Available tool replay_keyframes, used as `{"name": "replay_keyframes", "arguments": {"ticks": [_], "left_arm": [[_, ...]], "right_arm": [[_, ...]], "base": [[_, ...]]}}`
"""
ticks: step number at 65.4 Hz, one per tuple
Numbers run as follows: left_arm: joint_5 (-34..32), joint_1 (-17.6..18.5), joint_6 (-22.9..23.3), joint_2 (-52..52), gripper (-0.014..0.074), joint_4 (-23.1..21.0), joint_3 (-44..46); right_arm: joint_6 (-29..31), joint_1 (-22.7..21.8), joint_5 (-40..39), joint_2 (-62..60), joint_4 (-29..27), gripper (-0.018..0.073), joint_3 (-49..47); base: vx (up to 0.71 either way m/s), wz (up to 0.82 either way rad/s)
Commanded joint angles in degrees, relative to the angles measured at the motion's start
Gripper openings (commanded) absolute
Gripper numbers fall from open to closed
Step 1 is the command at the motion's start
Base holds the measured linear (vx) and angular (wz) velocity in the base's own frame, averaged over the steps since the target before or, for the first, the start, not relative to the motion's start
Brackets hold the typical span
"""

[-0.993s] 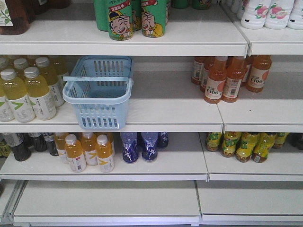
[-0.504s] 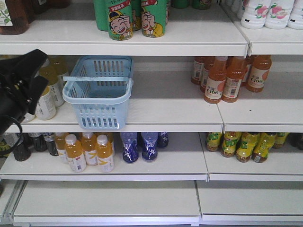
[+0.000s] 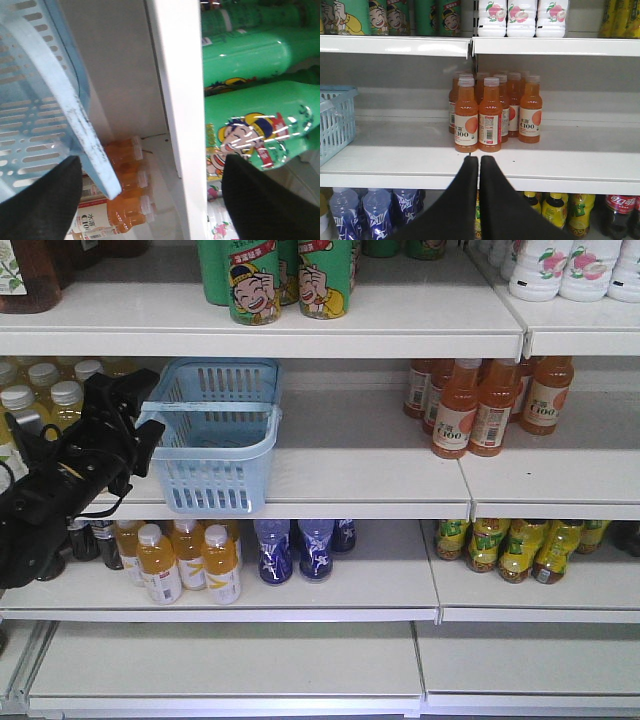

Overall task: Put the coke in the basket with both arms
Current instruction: 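Reach the left gripper toward the light-blue basket handle, then close the left gripper on the basket handle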

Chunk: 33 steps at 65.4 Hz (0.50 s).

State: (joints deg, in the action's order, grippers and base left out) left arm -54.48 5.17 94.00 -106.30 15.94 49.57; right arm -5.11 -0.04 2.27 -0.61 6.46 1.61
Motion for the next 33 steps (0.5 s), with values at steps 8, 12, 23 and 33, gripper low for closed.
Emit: {"name": "replay_keyframes", "arguments": {"ticks": [8, 12, 23, 33], "left_arm": [[-1.4, 0.1, 2.7, -2.9, 0.0556, -1.3, 6.2], [-1.4, 0.1, 2.8, -4.3, 0.0556, -1.4, 8.0], [0.4, 0.1, 4.2, -7.4, 0.0554, -1.1, 12.5], [2.8, 0.1, 4.7, -10.0, 0.0554, -1.1, 16.6]], "right_arm": [[0.4, -0.3, -4.0, -1.1, 0.4, -0.0005, 0.6], [0.4, -0.3, -4.0, -1.1, 0.4, -0.0005, 0.6], [0.4, -0.3, -4.0, -1.1, 0.4, -0.0005, 0.6], [0.4, -0.3, -4.0, -1.1, 0.4, -0.0005, 0.6]], "base": [[0.00, 0.00], [0.00, 0.00], [0.00, 0.00], [0.00, 0.00]]}}
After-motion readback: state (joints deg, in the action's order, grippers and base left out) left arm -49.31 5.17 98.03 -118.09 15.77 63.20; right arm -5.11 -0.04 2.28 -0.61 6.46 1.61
